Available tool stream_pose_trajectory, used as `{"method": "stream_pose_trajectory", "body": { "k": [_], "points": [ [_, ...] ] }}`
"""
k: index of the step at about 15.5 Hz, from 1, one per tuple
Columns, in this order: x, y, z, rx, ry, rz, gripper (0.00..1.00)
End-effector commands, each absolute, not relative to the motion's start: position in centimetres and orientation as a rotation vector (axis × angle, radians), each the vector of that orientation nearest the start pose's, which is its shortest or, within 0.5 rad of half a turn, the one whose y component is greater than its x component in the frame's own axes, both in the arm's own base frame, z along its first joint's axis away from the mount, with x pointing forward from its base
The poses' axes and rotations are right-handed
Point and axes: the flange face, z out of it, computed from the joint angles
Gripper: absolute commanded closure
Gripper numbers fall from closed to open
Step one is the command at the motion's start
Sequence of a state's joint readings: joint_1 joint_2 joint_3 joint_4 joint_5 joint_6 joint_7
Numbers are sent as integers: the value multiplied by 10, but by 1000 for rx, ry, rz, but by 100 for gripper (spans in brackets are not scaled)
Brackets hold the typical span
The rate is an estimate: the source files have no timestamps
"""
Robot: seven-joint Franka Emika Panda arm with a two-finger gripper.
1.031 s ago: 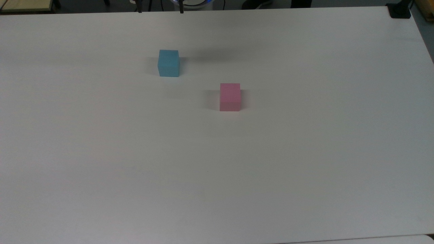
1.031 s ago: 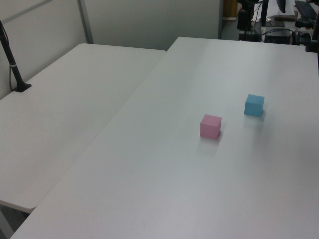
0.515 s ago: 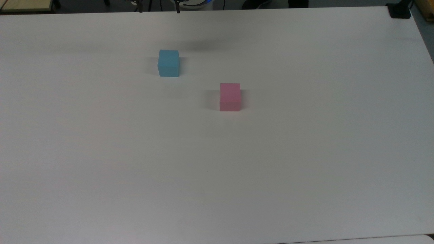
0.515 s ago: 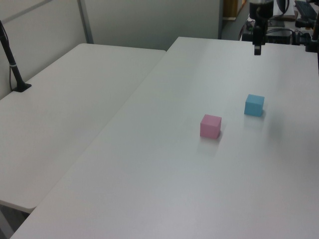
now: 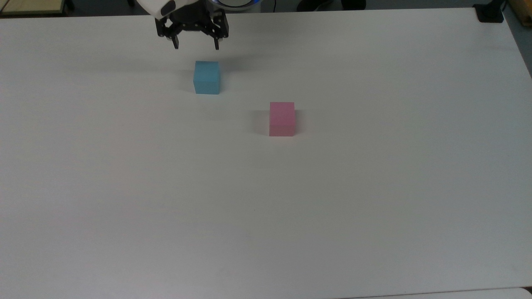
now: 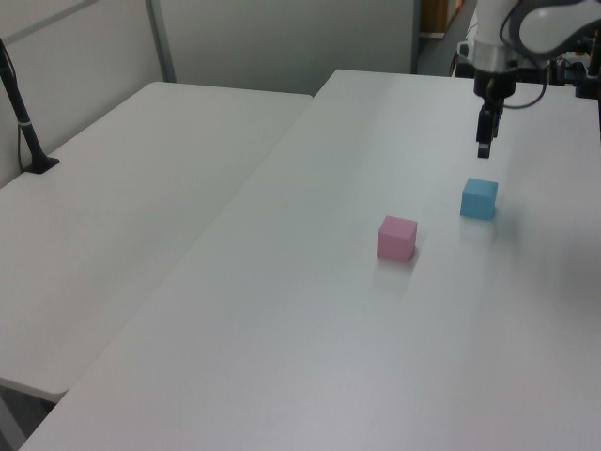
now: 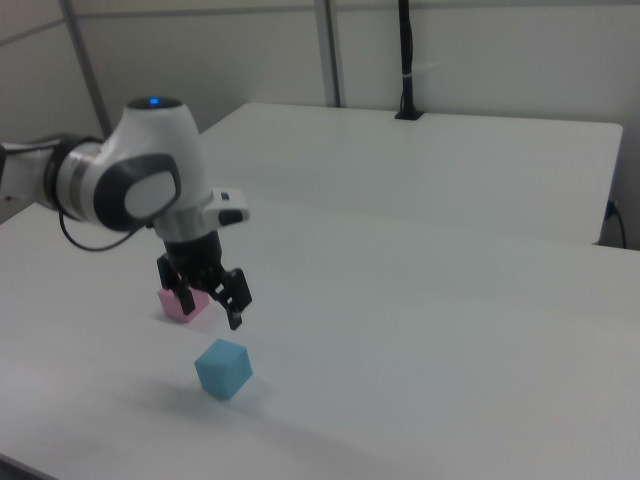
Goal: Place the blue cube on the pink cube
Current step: 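Move the open gripper over the blue cube and lower onto it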
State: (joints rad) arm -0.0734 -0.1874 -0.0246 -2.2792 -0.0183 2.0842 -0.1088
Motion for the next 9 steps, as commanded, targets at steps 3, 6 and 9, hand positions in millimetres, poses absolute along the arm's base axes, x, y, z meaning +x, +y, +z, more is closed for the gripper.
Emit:
{"method": "stream_pose_trajectory", "body": {
  "k": [3,6,9],
  "points": [
    [468,-46,398,-3178,-96,-33,0],
    [472,-45,381,-3193,-127,-23,0],
    [474,-36,359,-3191,-150,-12,0]
  ]
}}
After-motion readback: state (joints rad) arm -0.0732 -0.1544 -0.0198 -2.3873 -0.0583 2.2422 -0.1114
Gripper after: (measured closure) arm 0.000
